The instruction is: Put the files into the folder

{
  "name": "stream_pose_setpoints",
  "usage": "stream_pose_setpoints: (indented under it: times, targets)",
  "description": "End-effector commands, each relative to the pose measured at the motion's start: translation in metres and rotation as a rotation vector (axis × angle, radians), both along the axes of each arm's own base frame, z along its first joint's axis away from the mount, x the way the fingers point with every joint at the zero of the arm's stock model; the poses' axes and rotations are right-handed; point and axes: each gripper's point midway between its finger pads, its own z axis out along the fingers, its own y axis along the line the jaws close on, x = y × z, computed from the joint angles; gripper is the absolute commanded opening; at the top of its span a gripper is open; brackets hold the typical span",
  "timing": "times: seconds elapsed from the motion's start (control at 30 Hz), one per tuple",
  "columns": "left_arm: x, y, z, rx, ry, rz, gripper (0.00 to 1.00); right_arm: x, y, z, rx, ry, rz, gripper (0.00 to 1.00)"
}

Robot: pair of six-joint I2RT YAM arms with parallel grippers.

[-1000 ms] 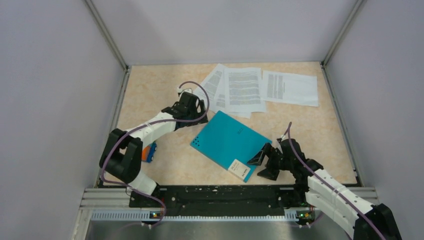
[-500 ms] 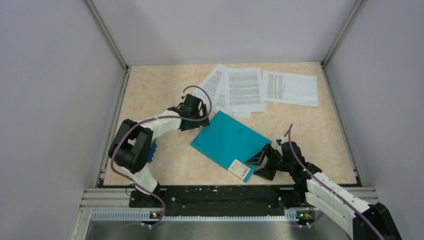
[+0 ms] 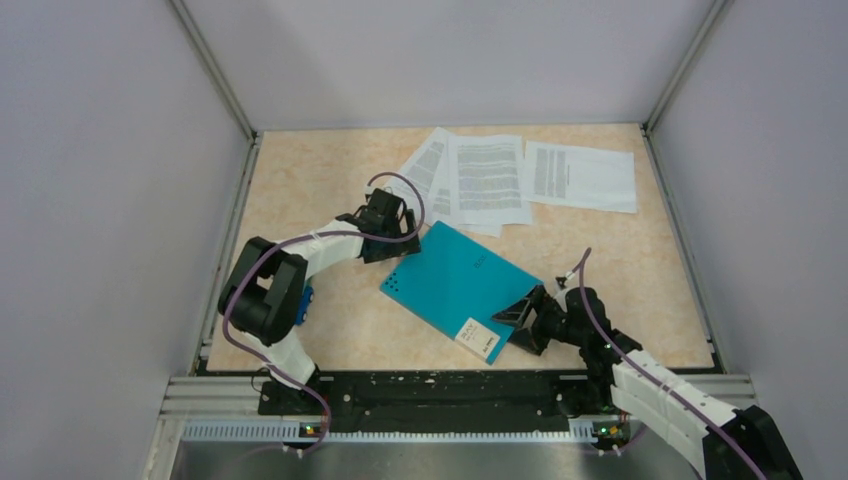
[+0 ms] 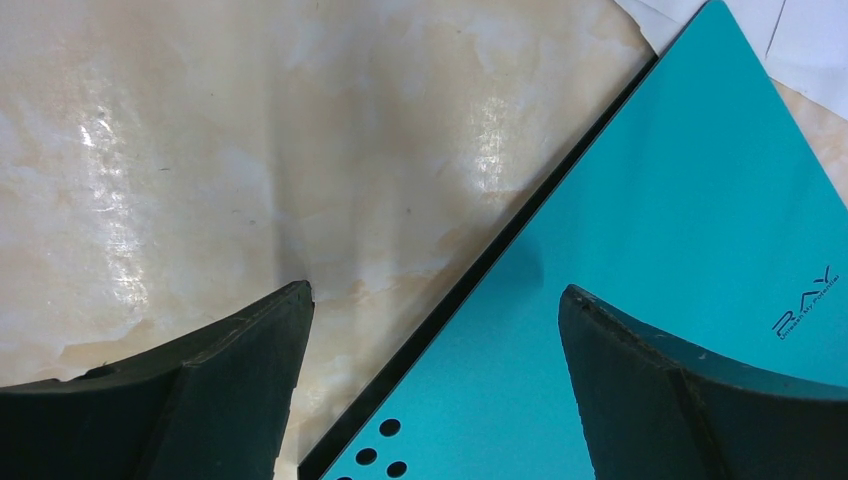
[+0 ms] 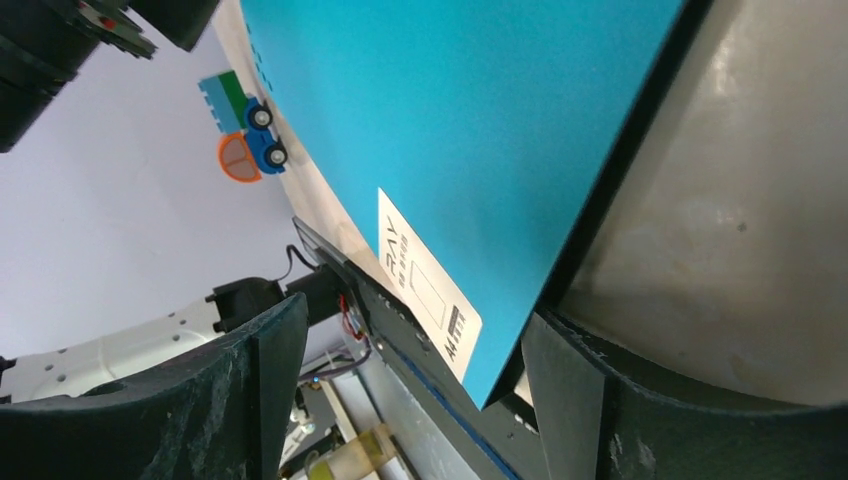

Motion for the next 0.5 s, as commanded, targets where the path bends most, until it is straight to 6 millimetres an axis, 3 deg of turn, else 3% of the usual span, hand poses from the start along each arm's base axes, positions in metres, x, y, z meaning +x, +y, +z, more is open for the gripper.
stream_pose_setpoints:
  times: [0.0, 0.3, 0.47]
  targets:
    - [0.009, -0.006, 0.005, -0.038, -0.021, -0.003, 0.97, 0.008, -0.002, 0.000, 0.029, -0.055, -0.049, 0.75]
    - [0.006, -0.015, -0.003, -0.087, 0.013, -0.022, 0.96, 0.016, -0.010, -0.009, 0.038, -0.125, -0.123, 0.72]
    - [0.003, -0.022, -0.004, -0.136, 0.035, -0.037, 0.96, 0.025, -0.014, -0.003, 0.014, -0.203, -0.143, 0.68]
